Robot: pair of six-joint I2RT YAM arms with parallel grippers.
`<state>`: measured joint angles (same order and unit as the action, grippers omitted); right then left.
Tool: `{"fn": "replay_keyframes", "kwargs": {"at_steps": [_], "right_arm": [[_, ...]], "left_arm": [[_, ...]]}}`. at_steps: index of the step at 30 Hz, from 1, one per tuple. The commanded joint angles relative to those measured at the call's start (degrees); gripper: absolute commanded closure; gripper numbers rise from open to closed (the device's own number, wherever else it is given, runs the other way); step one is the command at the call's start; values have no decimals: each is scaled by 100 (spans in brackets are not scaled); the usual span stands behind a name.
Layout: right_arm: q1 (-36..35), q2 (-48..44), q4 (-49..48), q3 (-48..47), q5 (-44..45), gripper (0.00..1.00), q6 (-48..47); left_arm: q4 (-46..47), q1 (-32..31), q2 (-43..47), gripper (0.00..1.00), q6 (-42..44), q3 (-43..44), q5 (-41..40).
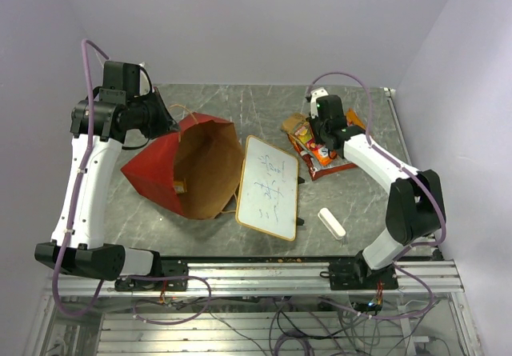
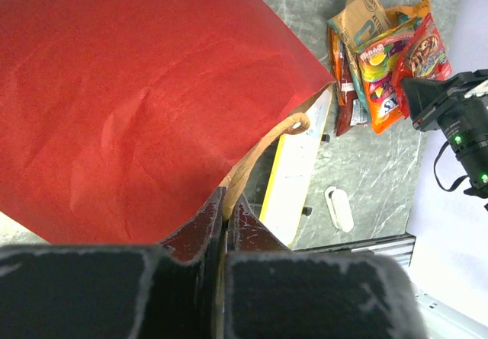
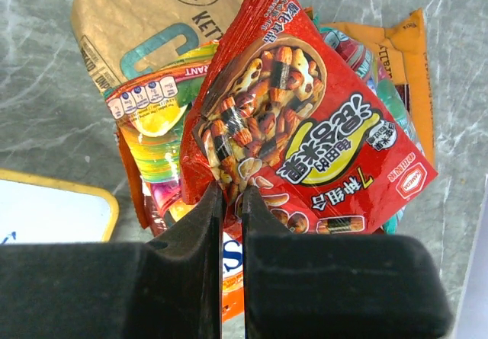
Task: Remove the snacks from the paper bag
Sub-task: Place the snack at the center of the board.
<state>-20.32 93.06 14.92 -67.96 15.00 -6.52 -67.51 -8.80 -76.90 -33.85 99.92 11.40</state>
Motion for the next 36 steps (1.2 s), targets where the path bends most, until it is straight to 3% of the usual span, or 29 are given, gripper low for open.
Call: {"fn": "replay_keyframes", "kwargs": {"at_steps": [1, 8, 19, 26, 36], "right_arm": [[19, 13, 86, -399, -213, 100, 277], [6, -4, -78, -340, 56, 88, 179], [1, -287, -56, -188, 435, 52, 2], [-57, -567, -69, -204, 269, 48, -101], [-422, -673, -231, -507, 257, 36, -628]], "left_arm": [[38, -26, -6, 93, 87, 123, -12], [235, -26, 210, 93, 16, -212, 140], [171, -26, 37, 93, 120, 115, 98], [300, -26, 86, 93, 112, 74, 148], [249, -26, 335, 93, 186, -9, -88]]}}
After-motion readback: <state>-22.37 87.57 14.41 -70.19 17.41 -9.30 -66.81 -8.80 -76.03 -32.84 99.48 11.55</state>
